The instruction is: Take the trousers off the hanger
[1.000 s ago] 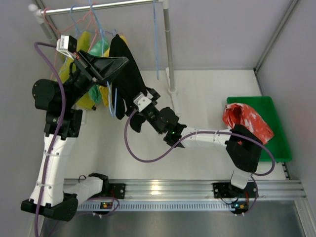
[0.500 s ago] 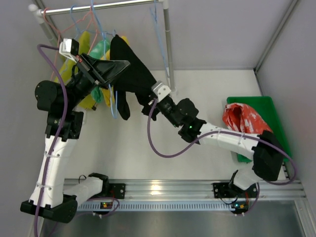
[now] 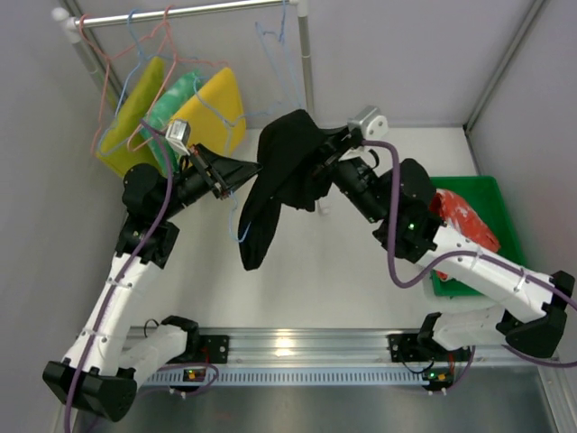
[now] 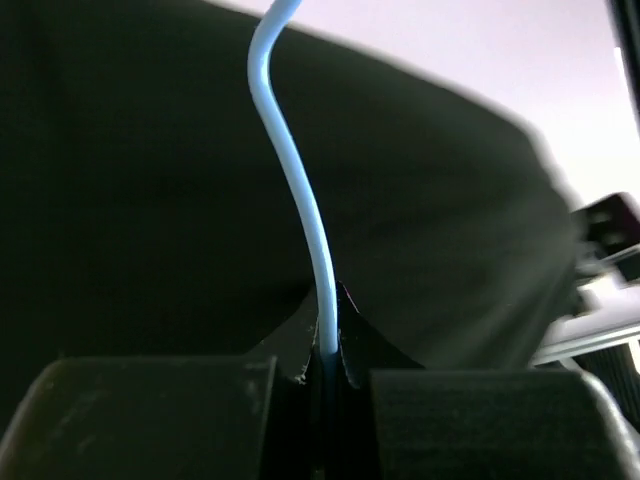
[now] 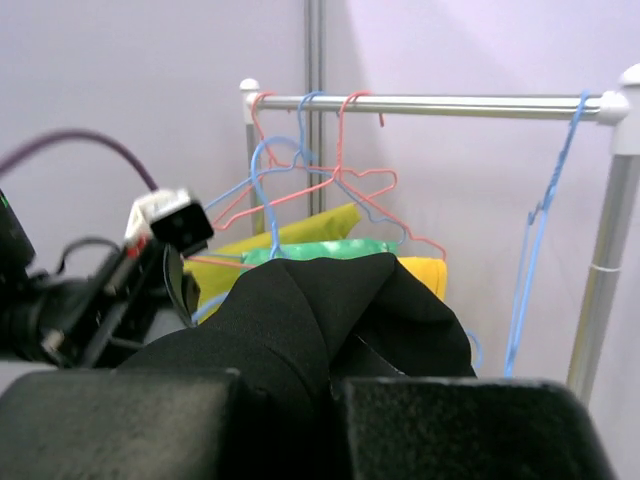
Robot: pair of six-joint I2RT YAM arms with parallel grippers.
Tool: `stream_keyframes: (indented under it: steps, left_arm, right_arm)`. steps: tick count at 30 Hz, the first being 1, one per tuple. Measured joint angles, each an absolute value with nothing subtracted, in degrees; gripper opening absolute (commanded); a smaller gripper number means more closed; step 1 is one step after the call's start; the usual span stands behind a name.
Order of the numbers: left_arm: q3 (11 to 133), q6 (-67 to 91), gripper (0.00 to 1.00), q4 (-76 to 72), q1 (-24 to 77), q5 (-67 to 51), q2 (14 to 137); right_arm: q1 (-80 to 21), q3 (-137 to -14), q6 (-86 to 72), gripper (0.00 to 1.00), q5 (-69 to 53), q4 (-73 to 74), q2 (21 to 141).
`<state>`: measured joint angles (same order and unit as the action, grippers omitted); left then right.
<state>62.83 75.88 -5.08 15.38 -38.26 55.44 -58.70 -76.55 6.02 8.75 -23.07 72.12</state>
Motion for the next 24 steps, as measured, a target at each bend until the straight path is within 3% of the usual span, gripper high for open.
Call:
stream_keyframes:
  steps: [16, 24]
  left_arm:
    - [50.0, 62.7, 0.00, 3.0, 15.5, -38.0, 51.5]
    - [48.4, 59.2, 0.00, 5.8, 15.5, -38.0, 51.5]
  right_arm:
    - [-58.4, -87.5, 11.0, 0.00, 18.2, -20.1, 60.8]
    - [-50.0, -90.0, 18.2, 0.00, 20.6, -21.9, 55.2]
